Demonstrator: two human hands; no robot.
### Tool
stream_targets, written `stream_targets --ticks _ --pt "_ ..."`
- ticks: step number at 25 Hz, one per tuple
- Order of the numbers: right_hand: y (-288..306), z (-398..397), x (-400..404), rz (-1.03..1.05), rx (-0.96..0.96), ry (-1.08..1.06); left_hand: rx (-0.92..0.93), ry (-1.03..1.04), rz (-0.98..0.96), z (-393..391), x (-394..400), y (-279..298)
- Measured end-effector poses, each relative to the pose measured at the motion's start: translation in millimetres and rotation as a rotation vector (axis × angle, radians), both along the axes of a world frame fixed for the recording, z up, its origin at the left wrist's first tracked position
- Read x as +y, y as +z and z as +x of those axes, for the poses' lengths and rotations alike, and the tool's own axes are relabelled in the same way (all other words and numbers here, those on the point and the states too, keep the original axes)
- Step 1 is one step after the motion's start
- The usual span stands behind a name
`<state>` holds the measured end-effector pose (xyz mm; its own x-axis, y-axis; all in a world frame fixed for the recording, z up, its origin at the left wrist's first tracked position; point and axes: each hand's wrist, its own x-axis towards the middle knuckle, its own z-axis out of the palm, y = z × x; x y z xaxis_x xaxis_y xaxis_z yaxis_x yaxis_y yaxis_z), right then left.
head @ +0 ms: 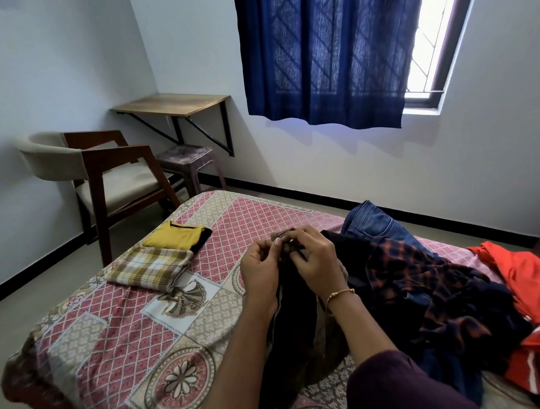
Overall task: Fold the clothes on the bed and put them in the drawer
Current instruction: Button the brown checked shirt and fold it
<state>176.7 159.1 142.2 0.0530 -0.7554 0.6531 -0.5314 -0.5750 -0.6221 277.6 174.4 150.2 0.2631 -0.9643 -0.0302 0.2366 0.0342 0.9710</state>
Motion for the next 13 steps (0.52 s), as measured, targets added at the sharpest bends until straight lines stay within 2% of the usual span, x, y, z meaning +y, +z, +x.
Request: stream_targets --ticks 3,8,13 --pt "3.0 -3.1 1.7 0.141 -0.067 0.076 0.098 -0.107 -0.039 5.0 2.0 -0.4" --pt "3.5 -7.9 -1.6 0.308 -0.143 0.119 0.096 -0.251 -0.096 11.8 2.7 -1.5" --pt "-0.6 -9.5 -3.3 0.339 -0.178 0.095 0.069 -0.305 -0.093 14.0 3.0 -6.1"
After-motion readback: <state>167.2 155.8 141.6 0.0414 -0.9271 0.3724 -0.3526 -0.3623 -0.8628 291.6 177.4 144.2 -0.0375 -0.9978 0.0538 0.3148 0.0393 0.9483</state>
